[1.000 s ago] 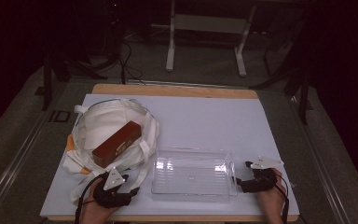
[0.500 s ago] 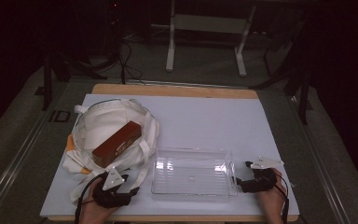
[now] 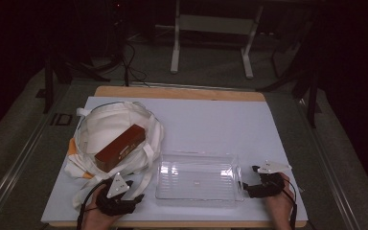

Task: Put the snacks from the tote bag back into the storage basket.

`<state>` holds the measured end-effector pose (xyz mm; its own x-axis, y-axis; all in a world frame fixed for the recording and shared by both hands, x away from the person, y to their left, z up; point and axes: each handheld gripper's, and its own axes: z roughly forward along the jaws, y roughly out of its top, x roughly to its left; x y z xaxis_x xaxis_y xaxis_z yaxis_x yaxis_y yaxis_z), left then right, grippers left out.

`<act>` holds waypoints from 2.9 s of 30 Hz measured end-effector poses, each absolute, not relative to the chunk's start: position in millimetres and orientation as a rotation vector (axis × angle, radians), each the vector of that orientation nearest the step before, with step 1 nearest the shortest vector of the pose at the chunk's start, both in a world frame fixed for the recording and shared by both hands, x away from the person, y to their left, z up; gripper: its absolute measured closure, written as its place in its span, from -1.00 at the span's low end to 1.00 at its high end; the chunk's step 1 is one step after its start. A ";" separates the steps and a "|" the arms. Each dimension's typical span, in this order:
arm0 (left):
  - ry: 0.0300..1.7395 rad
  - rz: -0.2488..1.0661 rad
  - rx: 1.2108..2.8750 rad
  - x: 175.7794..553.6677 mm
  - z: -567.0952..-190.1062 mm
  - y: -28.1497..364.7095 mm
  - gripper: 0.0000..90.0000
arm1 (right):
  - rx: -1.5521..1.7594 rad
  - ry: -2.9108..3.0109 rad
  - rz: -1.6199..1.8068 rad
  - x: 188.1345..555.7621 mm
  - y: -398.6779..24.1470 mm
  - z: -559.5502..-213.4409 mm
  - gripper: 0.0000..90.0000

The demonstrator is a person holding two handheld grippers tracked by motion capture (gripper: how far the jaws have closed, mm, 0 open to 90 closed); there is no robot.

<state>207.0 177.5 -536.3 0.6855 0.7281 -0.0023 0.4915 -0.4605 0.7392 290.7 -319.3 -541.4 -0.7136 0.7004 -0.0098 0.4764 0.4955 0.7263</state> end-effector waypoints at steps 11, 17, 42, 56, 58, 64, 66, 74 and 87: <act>0.908 0.388 2.137 204.1 -531.1 175.3 -0.17 | 0.991 2.440 1.045 290.8 -319.4 -541.4 -0.72; 0.912 0.400 2.121 203.4 -527.7 176.3 -0.17 | 0.992 2.440 1.045 290.8 -319.4 -541.4 -0.72; 0.893 0.367 2.098 200.9 -515.3 176.3 -0.15 | 0.991 2.441 1.044 290.8 -319.4 -541.4 -0.72; 0.886 0.372 2.093 198.8 -507.2 182.4 -0.13 | 0.991 2.441 1.045 290.9 -319.4 -541.4 -0.72; 0.886 0.370 2.088 198.5 -506.0 182.8 -0.13 | 0.992 2.441 1.045 290.9 -319.4 -541.4 -0.72; 0.875 0.385 2.086 196.6 -500.5 183.8 -0.13 | 0.992 2.441 1.045 290.9 -319.4 -541.4 -0.72; 0.874 0.391 2.083 195.9 -498.1 184.3 -0.13 | 0.992 2.441 1.045 290.9 -319.4 -541.4 -0.72; 0.875 0.433 2.052 192.2 -488.9 187.5 -0.13 | 0.992 2.441 1.045 290.9 -319.4 -541.4 -0.72; 0.877 0.485 2.017 189.4 -479.5 189.7 -0.13 | 0.992 2.442 1.045 290.9 -319.4 -541.4 -0.72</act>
<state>189.4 189.7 -479.5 0.6774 0.7355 0.0121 0.4008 -0.3828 0.8323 290.9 -319.4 -541.4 -0.7143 0.6998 -0.0080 0.4775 0.4956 0.7255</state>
